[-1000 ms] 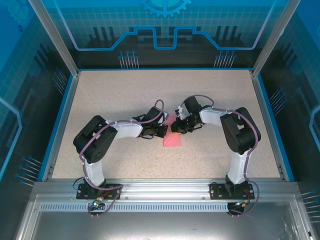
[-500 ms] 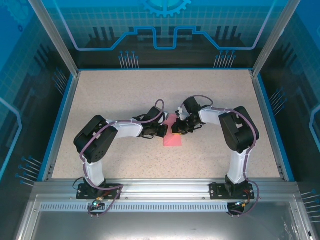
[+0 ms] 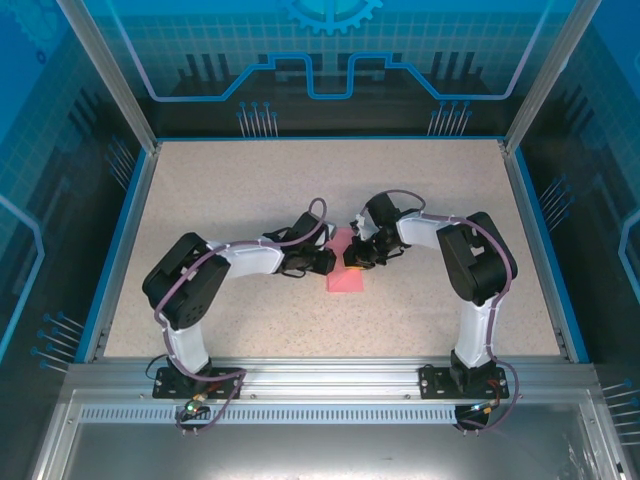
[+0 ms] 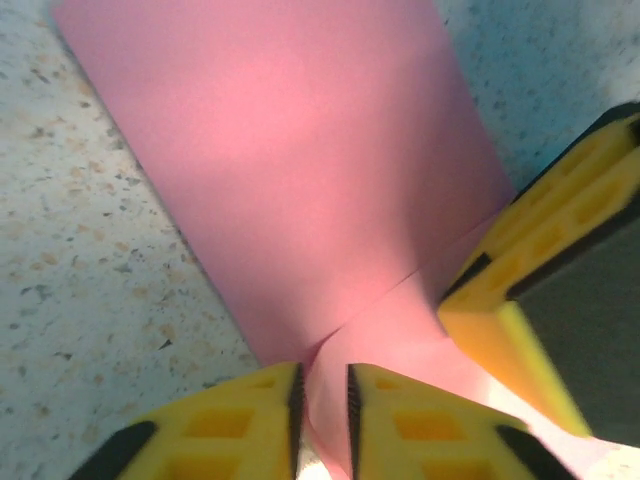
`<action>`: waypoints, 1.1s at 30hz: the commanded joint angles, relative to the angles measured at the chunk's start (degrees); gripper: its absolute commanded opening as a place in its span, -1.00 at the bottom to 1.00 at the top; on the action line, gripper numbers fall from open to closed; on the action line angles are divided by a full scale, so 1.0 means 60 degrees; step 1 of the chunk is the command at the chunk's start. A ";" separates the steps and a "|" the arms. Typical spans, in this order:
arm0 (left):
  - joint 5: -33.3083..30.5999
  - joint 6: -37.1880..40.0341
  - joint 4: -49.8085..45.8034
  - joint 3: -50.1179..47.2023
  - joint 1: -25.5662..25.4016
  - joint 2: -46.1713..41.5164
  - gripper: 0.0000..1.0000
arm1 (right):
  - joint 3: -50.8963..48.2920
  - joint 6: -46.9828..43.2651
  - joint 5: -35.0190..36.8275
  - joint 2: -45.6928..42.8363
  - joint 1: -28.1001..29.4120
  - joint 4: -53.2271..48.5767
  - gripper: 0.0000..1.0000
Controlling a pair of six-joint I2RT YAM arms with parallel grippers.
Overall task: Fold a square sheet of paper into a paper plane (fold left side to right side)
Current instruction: Fold the triangle a second time at the center of the table.
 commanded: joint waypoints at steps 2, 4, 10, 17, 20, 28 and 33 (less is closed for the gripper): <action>0.0292 -0.0044 -0.0482 -0.0068 0.0006 -0.1052 -0.46 | -0.0065 -0.0101 0.0475 0.0441 0.0059 -0.0556 -0.71; 0.0572 -0.0106 -0.0572 -0.0151 0.0000 -0.1278 -0.46 | -0.0066 -0.0106 0.0473 0.0433 0.0058 -0.0548 -0.71; 0.2516 -0.0396 -0.0440 -0.0381 0.0003 -0.1443 -0.49 | -0.0058 -0.0143 0.0444 0.0414 0.0064 -0.0567 -0.71; 0.4160 -0.0921 0.0010 -0.0233 -0.0001 -0.0490 -0.51 | -0.0080 -0.0144 0.0412 0.0442 0.0058 -0.0574 -0.71; 0.4103 -0.0960 -0.0027 -0.0186 -0.0001 -0.0169 -0.51 | -0.0088 -0.0159 0.0422 0.0420 0.0067 -0.0585 -0.71; 0.3939 -0.0971 -0.0118 -0.0258 0.0002 0.0280 -0.52 | -0.0110 -0.0180 0.0423 0.0441 0.0059 -0.0614 -0.71; 0.3642 -0.0912 -0.0301 -0.0373 0.0005 0.0295 -0.53 | -0.0088 -0.0183 0.0462 0.0441 0.0055 -0.0637 -0.71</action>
